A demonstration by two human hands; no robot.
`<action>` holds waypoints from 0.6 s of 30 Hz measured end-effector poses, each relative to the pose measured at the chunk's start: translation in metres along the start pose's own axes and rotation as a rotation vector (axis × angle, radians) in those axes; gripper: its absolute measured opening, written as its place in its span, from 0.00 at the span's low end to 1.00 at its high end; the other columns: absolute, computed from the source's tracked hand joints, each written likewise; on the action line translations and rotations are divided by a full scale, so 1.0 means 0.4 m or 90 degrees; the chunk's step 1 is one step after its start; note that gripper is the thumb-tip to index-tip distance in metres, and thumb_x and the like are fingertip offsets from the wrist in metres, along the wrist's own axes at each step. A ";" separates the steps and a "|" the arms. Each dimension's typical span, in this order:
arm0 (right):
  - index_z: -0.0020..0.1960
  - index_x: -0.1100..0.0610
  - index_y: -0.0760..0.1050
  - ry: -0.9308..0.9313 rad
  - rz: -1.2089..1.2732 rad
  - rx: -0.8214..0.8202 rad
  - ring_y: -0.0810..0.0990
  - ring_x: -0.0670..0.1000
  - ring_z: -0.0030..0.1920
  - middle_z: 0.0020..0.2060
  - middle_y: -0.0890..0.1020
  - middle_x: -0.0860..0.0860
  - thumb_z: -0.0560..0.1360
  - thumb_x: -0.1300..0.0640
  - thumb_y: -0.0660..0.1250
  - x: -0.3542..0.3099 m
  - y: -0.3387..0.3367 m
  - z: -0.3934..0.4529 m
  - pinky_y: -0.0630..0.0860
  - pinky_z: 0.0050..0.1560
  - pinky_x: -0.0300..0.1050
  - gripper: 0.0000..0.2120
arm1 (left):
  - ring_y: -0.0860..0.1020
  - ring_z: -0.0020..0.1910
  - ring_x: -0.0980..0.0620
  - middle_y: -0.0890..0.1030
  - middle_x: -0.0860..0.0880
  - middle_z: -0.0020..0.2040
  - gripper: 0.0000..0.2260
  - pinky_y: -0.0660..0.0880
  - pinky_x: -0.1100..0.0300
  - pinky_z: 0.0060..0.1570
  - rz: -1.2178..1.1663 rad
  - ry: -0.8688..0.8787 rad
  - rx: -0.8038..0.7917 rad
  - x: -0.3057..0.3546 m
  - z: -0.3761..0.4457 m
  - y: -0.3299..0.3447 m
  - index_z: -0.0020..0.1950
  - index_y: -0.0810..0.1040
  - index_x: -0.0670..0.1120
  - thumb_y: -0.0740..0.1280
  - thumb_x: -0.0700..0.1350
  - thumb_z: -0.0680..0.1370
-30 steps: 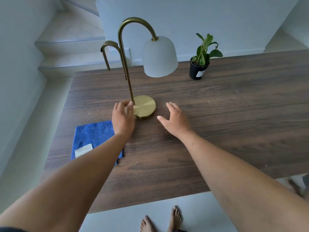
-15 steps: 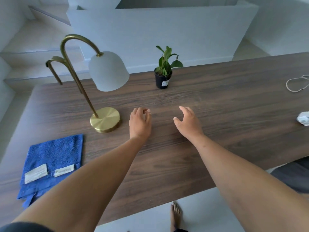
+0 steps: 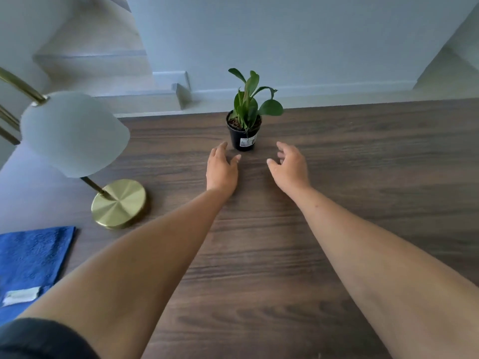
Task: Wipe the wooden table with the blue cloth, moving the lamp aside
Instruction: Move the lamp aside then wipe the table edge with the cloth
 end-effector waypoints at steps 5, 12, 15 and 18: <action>0.74 0.54 0.68 0.063 0.188 -0.062 0.74 0.48 0.68 0.69 0.75 0.50 0.75 0.58 0.72 -0.038 0.072 0.123 0.73 0.64 0.44 0.29 | 0.65 0.74 0.49 0.67 0.49 0.76 0.29 0.63 0.52 0.73 -0.045 -0.036 -0.026 -0.006 0.096 0.012 0.78 0.61 0.50 0.67 0.41 0.79; 0.59 0.47 0.76 -0.017 0.258 -0.114 0.81 0.44 0.57 0.54 0.83 0.44 0.69 0.59 0.78 -0.068 0.114 0.154 0.77 0.61 0.46 0.22 | 0.75 0.65 0.59 0.79 0.55 0.65 0.26 0.72 0.55 0.67 -0.185 0.003 -0.041 -0.006 0.125 0.033 0.73 0.71 0.51 0.69 0.36 0.77; 0.61 0.49 0.77 -0.021 0.280 -0.110 0.81 0.43 0.57 0.55 0.84 0.46 0.69 0.59 0.78 -0.065 0.112 0.116 0.77 0.61 0.46 0.22 | 0.76 0.64 0.60 0.80 0.55 0.64 0.24 0.73 0.59 0.66 -0.205 0.019 -0.046 -0.006 0.084 0.021 0.72 0.72 0.50 0.68 0.35 0.77; 0.61 0.52 0.78 -0.020 0.294 -0.106 0.82 0.43 0.56 0.54 0.84 0.46 0.69 0.60 0.78 -0.071 0.114 0.056 0.77 0.61 0.47 0.21 | 0.75 0.65 0.59 0.79 0.55 0.64 0.24 0.72 0.59 0.67 -0.208 0.031 -0.058 -0.018 0.038 -0.005 0.72 0.72 0.49 0.68 0.35 0.77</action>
Point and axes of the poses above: each hand's wrist, its own z-axis towards the middle knuckle, its own y-axis out of the palm, x = y × z, the point moved 7 cm from there along z, towards the middle knuckle
